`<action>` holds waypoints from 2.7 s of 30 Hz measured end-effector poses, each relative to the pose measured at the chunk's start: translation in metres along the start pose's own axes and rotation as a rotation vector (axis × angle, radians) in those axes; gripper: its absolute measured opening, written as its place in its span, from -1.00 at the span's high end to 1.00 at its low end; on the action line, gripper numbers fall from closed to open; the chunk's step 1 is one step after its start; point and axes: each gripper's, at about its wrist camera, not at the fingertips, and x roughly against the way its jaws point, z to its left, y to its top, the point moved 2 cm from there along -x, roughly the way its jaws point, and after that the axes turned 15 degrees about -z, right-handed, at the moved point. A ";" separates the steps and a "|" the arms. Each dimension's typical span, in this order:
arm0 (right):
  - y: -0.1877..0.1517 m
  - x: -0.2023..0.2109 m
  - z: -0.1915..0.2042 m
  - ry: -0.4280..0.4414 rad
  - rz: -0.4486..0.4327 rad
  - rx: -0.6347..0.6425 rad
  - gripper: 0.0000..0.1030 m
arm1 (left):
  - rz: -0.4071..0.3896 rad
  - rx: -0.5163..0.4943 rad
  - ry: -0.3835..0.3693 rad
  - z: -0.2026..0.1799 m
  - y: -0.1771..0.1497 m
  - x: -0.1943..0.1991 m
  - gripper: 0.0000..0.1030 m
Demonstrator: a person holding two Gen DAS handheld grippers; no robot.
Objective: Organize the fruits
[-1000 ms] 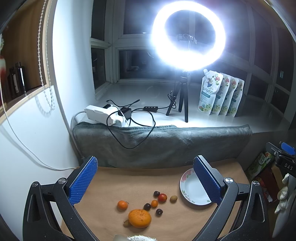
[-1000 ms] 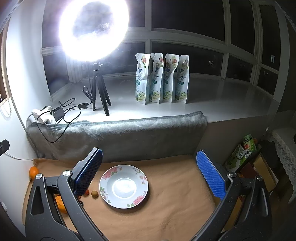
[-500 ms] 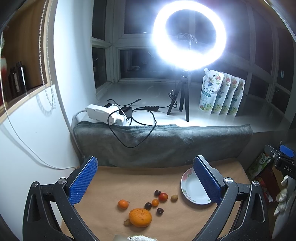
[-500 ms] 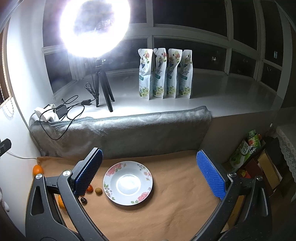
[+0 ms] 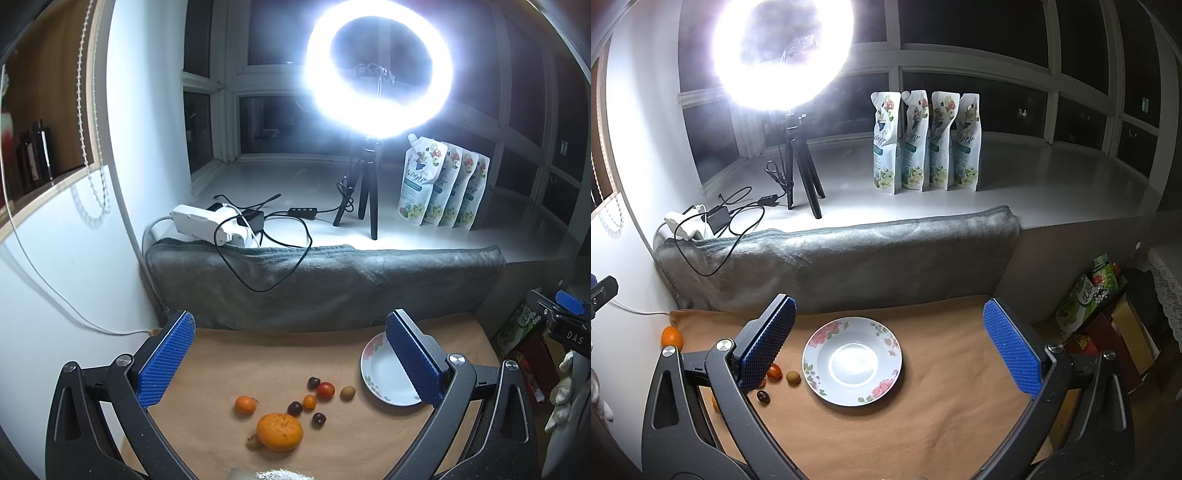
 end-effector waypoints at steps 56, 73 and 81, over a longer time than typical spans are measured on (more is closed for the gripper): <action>-0.219 -0.162 0.243 0.766 0.803 -0.045 -0.32 | 0.583 0.421 -0.168 0.073 -0.228 -0.079 -0.04; -0.242 -0.178 0.261 0.785 0.884 -0.027 -0.31 | 0.614 0.428 -0.175 0.072 -0.236 -0.095 0.02; -0.245 -0.182 0.261 0.790 0.896 -0.057 -0.31 | 0.613 0.416 -0.168 0.074 -0.238 -0.098 0.08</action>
